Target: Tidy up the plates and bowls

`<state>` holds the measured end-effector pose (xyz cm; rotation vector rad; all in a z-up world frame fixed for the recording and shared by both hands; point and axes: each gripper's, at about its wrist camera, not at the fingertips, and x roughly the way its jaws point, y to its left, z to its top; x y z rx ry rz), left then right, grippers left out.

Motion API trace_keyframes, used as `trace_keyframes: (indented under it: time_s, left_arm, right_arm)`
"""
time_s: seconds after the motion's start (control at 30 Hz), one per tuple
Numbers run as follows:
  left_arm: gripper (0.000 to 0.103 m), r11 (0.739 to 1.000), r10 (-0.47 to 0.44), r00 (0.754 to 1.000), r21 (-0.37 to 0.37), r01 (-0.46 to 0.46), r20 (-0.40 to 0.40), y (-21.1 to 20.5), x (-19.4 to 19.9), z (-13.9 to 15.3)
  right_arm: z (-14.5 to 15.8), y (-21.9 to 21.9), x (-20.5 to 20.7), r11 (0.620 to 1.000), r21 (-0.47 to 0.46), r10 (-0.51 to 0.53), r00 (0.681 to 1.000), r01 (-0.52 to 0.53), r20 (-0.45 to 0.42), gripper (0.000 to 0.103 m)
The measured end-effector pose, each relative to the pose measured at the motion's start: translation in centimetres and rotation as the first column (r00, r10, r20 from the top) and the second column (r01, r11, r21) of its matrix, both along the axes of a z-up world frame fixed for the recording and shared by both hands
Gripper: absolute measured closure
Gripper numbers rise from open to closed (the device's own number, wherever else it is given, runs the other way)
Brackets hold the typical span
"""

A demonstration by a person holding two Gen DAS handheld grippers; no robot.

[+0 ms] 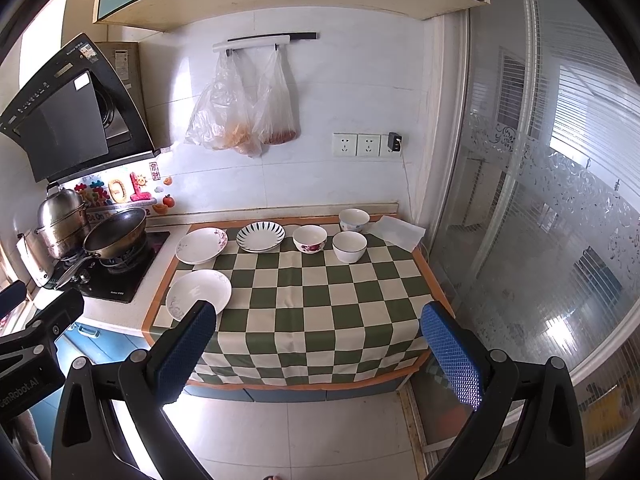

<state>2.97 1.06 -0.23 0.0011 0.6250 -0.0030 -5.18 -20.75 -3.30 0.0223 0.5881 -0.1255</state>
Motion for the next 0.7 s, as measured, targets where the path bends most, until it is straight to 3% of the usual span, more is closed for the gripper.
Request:
trace_keyframes:
  time_s: [0.1, 0.23, 0.33, 0.57, 0.7]
  left_arm:
    - [0.0, 1.0, 0.031, 1.0, -0.008, -0.031, -0.002, 0.3, 1.2, -0.8]
    - [0.0, 0.994, 0.113, 0.991, 0.011, -0.112, -0.073, 1.8, 4.6, -3.7]
    - [0.0, 0.987, 0.162, 0.974, 0.016, -0.161, -0.159, 3.7, 8.0, -6.7]
    - [0.0, 0.974, 0.227, 0.925, 0.045, -0.224, -0.304, 8.2, 17.5, -14.4]
    - [0.0, 0.97, 0.219, 0.901, -0.012, -0.241, -0.373, 12.0, 24.3, -19.0]
  right_arm:
    - [-0.5, -0.5, 1.1, 0.999, 0.032, 0.011, 1.0, -0.011, -0.006, 0.0]
    - [-3.1, -1.3, 4.8, 0.988, 0.131, 0.09, 0.995, -0.084, -0.043, 0.0]
    - [-7.0, -1.5, 9.9, 0.962, 0.236, 0.176, 0.974, -0.139, -0.145, 0.0]
    - [-15.1, 1.5, 22.0, 0.94, 0.298, 0.256, 0.922, -0.167, -0.291, 0.0]
    - [-19.6, 4.4, 29.6, 0.928, 0.332, 0.289, 0.887, -0.167, -0.361, 0.001]
